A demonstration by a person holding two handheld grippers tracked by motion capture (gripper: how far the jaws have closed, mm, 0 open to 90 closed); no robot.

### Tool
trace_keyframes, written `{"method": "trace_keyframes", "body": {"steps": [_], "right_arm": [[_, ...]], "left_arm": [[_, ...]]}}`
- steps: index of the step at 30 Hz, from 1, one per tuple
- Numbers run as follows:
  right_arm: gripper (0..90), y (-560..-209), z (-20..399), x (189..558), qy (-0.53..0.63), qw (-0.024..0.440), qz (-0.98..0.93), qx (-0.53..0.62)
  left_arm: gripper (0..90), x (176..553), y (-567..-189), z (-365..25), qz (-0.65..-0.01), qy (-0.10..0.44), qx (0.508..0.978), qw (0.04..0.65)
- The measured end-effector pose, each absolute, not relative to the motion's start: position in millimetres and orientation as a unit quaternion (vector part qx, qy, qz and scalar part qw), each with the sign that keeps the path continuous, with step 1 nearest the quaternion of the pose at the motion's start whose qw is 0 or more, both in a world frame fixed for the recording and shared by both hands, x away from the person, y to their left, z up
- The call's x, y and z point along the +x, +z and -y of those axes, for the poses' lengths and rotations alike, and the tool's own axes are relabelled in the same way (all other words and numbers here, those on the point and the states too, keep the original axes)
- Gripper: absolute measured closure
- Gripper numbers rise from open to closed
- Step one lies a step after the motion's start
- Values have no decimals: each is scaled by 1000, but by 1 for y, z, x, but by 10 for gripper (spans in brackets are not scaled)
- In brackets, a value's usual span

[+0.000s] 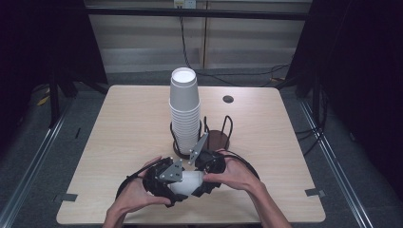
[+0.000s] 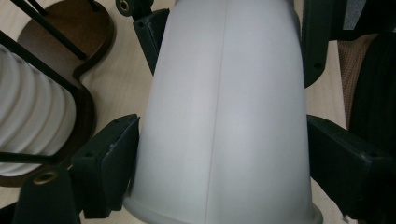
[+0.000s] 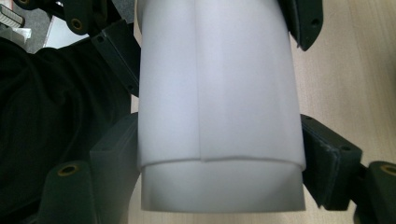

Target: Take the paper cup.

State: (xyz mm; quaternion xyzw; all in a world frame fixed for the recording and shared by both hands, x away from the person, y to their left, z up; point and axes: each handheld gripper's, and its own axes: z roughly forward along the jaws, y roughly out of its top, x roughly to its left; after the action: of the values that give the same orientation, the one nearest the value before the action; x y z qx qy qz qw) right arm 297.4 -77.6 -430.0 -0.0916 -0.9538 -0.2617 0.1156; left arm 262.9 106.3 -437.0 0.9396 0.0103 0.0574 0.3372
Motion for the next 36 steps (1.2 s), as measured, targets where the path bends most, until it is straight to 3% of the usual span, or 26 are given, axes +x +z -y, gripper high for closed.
{"method": "trace_keyframes", "body": {"steps": [12, 28, 36], "right_arm": [[231, -431, 80, 298, -261, 113, 954, -96], [230, -435, 85, 296, -273, 112, 951, -96], [230, -433, 91, 299, -282, 108, 947, -109]], "left_arm": [[152, 264, -427, -114, -2, 66, 929, 365], [156, 273, -419, -142, -86, 96, 879, 458], [159, 273, -416, -149, -92, 89, 869, 479]]}}
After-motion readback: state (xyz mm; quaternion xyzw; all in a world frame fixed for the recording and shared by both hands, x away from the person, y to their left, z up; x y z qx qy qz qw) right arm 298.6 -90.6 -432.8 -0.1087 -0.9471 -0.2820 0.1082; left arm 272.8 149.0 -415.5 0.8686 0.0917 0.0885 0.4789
